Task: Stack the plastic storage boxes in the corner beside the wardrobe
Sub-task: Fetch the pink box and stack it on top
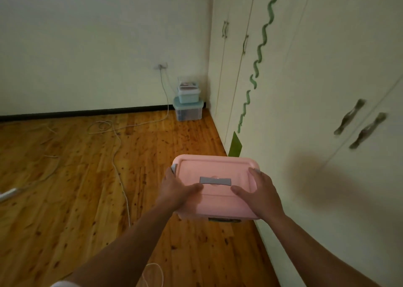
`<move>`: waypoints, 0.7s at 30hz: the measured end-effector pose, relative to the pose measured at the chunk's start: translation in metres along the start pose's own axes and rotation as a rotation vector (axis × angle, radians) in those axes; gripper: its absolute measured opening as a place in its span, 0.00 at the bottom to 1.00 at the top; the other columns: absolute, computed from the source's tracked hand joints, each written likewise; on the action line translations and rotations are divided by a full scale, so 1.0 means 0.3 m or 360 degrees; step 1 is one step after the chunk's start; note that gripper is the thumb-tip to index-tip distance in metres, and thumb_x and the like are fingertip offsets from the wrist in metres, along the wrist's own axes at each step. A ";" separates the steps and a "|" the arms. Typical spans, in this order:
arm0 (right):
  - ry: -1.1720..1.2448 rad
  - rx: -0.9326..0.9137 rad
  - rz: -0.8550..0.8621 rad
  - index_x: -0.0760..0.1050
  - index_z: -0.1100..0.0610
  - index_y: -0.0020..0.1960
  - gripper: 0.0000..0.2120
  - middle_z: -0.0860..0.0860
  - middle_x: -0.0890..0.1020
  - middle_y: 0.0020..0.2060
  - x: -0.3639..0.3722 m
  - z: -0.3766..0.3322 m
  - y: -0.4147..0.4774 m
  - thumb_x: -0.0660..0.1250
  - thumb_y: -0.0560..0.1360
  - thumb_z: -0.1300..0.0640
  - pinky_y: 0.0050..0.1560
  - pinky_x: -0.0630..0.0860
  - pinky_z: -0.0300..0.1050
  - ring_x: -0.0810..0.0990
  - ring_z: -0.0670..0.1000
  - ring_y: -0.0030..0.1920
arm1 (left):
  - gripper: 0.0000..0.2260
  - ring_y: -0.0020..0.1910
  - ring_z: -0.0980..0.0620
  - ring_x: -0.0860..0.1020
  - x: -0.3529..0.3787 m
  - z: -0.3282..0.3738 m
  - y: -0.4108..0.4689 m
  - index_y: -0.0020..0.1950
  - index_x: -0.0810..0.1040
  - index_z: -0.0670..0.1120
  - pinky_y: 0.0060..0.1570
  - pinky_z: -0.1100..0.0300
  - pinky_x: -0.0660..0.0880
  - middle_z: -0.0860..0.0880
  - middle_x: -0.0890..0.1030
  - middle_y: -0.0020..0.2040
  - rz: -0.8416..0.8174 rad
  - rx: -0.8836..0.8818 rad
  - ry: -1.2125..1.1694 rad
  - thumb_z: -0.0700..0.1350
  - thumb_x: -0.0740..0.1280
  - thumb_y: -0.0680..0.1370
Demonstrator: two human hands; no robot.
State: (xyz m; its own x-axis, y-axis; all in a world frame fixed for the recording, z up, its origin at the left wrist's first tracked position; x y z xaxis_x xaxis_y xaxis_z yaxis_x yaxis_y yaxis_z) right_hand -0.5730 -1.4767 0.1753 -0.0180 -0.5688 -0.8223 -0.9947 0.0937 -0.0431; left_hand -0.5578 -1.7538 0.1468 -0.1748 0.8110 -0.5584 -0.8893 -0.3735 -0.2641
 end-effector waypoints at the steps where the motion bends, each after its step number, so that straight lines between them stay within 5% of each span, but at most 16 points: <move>1: -0.0003 -0.0021 -0.0023 0.57 0.48 0.75 0.42 0.51 0.65 0.71 0.003 -0.006 0.048 0.66 0.67 0.31 0.58 0.75 0.53 0.69 0.54 0.66 | 0.46 0.63 0.45 0.73 0.005 0.014 0.027 0.74 0.57 0.48 0.57 0.48 0.75 0.46 0.70 0.68 0.0020 -0.0017 -0.0003 0.57 0.79 0.64; 21: 0.0015 -0.0245 -0.0193 0.58 0.47 0.75 0.41 0.51 0.64 0.72 0.153 -0.263 0.847 0.66 0.68 0.32 0.60 0.73 0.55 0.67 0.55 0.68 | 0.42 0.62 0.47 0.74 -0.056 0.200 0.660 0.71 0.61 0.50 0.55 0.47 0.76 0.48 0.72 0.65 0.0323 -0.0140 -0.0124 0.57 0.79 0.63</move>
State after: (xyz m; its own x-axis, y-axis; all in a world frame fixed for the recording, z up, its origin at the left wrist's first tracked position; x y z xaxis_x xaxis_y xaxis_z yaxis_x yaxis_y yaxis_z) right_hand -0.8345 -1.5436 0.1714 0.1027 -0.5763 -0.8108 -0.9934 -0.1016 -0.0536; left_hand -0.7564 -1.8144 0.1510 -0.3814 0.7464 -0.5454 -0.7927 -0.5676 -0.2223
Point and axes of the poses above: each hand's wrist, its own y-axis towards the middle knuckle, its own x-axis out of the palm, z = x × y, the point moved 10 cm from there along y, towards the middle knuckle
